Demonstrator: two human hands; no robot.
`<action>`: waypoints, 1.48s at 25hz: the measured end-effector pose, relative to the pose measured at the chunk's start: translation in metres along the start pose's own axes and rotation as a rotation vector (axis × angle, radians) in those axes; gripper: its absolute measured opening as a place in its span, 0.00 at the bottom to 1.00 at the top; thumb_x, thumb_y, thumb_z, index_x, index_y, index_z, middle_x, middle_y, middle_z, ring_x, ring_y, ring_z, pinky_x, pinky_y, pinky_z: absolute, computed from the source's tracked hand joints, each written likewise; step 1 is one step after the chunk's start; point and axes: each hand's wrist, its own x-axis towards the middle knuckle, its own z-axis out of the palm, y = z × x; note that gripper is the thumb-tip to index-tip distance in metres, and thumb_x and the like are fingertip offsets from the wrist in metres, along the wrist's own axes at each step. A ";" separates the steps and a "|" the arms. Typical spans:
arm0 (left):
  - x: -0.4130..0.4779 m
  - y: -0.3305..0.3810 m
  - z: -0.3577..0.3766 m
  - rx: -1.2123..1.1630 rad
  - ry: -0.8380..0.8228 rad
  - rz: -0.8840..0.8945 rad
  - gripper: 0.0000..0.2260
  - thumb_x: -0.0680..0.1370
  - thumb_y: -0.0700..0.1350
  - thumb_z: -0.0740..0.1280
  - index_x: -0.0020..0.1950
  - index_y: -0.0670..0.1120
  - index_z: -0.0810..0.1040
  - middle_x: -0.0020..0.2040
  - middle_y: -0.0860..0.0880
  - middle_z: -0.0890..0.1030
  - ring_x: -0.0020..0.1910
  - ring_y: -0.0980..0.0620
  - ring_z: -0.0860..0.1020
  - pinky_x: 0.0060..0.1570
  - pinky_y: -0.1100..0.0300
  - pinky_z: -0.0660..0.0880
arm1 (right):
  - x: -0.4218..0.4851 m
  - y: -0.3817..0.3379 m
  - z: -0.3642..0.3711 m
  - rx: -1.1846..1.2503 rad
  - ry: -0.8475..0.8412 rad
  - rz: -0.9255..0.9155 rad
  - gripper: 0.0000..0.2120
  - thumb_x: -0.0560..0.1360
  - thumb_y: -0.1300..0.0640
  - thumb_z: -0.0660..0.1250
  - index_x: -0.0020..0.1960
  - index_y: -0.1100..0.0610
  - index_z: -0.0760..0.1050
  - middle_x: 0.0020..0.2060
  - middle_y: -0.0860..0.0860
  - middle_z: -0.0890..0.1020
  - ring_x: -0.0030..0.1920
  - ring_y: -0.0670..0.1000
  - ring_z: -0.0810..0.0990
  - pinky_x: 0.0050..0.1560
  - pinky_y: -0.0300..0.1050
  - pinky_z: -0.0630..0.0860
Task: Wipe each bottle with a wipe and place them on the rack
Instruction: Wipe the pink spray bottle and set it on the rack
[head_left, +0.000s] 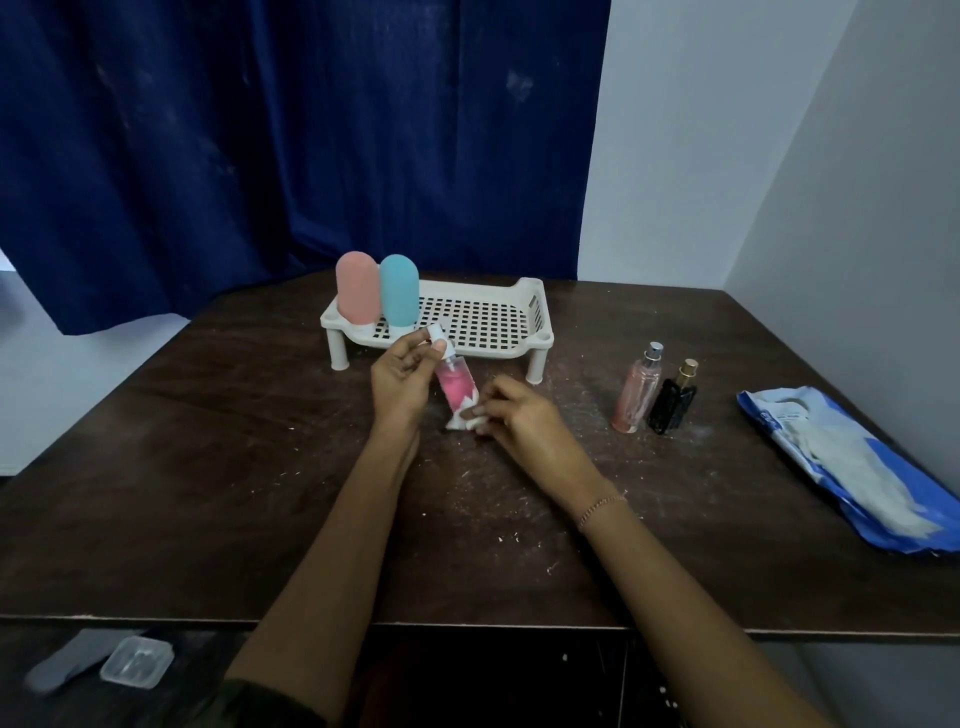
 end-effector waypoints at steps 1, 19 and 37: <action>0.000 0.000 0.001 0.011 0.001 0.001 0.16 0.75 0.37 0.68 0.62 0.39 0.75 0.55 0.43 0.81 0.49 0.55 0.80 0.55 0.60 0.76 | -0.005 0.001 0.000 -0.004 -0.038 0.004 0.07 0.71 0.65 0.70 0.49 0.62 0.81 0.47 0.53 0.77 0.48 0.46 0.74 0.52 0.33 0.71; -0.001 -0.005 0.000 -0.005 -0.134 -0.024 0.15 0.79 0.39 0.61 0.66 0.41 0.72 0.60 0.41 0.79 0.56 0.48 0.79 0.59 0.49 0.75 | 0.008 -0.005 -0.005 0.045 0.026 -0.010 0.10 0.69 0.66 0.71 0.50 0.62 0.81 0.46 0.53 0.78 0.44 0.44 0.75 0.51 0.26 0.69; -0.003 -0.003 0.000 0.029 -0.198 0.090 0.12 0.80 0.39 0.59 0.60 0.51 0.75 0.60 0.42 0.79 0.55 0.50 0.79 0.48 0.62 0.78 | 0.001 -0.003 0.003 0.064 0.059 -0.045 0.08 0.69 0.68 0.70 0.48 0.62 0.81 0.45 0.54 0.78 0.46 0.48 0.76 0.50 0.35 0.73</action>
